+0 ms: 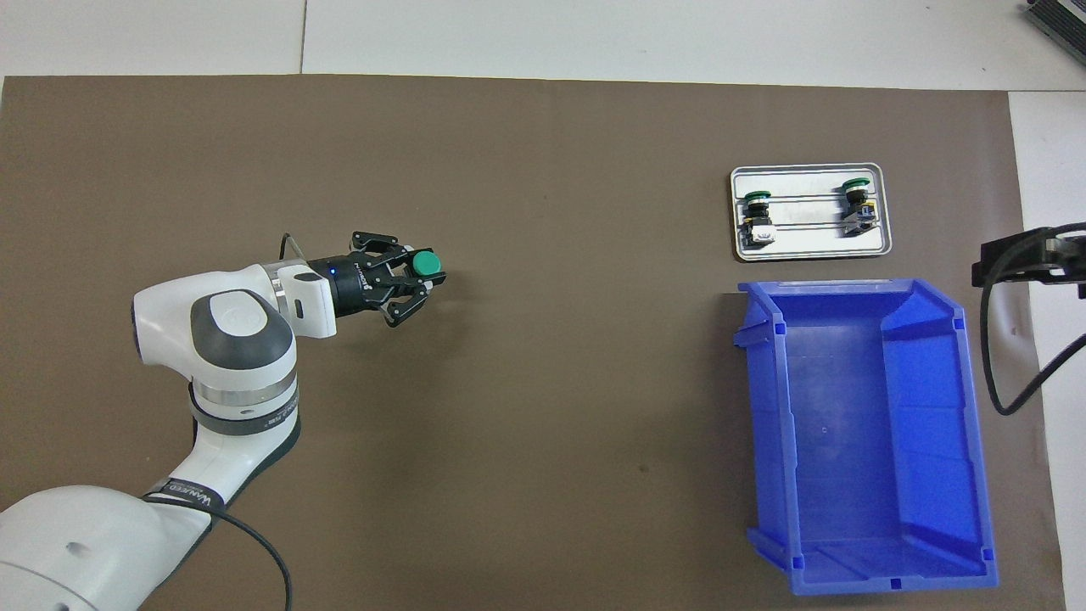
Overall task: Place and press button with both arms
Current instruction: 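Move the green item with the left gripper toward the table center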
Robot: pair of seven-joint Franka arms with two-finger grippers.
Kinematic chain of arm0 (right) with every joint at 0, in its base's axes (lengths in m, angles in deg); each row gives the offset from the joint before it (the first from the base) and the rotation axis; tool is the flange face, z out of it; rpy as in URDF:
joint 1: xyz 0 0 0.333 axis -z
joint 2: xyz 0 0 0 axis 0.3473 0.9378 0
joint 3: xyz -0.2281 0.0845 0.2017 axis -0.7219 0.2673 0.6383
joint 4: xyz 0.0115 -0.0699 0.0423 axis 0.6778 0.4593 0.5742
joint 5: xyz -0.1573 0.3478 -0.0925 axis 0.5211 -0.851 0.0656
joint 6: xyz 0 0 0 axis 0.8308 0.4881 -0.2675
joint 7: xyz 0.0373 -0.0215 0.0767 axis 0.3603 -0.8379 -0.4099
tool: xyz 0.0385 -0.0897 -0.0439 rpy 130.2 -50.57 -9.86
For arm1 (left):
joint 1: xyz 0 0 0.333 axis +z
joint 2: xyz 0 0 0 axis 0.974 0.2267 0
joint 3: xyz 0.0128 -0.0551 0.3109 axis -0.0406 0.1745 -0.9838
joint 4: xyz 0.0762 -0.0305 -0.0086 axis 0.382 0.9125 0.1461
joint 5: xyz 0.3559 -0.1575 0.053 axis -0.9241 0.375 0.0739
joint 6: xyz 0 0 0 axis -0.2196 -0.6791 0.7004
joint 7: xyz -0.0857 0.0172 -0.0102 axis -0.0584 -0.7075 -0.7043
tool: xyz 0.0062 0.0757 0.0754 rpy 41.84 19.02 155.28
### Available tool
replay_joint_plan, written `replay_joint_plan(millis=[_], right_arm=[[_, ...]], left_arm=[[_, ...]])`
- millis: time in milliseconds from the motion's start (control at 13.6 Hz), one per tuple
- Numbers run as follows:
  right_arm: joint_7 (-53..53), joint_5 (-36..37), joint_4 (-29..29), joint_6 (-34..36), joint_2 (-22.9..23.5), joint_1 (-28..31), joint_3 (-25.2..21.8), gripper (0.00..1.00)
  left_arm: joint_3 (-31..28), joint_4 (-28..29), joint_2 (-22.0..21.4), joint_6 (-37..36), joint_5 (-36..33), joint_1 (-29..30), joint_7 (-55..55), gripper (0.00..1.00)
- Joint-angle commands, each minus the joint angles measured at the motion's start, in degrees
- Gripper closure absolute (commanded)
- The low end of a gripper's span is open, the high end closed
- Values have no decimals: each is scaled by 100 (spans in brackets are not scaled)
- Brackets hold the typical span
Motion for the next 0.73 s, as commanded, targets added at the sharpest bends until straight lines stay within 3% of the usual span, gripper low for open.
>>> replay_joint_plan(millis=[0, 147, 514, 587, 660], right_arm=[[72, -59, 162, -12, -133, 211, 258, 0], [282, -59, 162, 23, -142, 229, 373, 0], [354, -76, 171, 15, -142, 115, 382, 0], [354, -102, 171, 23, -151, 115, 382, 0], [354, -103, 171, 23, -151, 115, 382, 0]], left_arm=[[44, 475, -247, -555, 987, 223, -1008, 100], [36, 783, -238, -1196, 1517, 434, -1749, 100], [27, 1170, -317, -2016, 1615, 796, -1971, 100], [27, 1214, -352, -2086, 1615, 831, -1962, 72], [18, 1249, -361, -2139, 1606, 848, -1962, 56]])
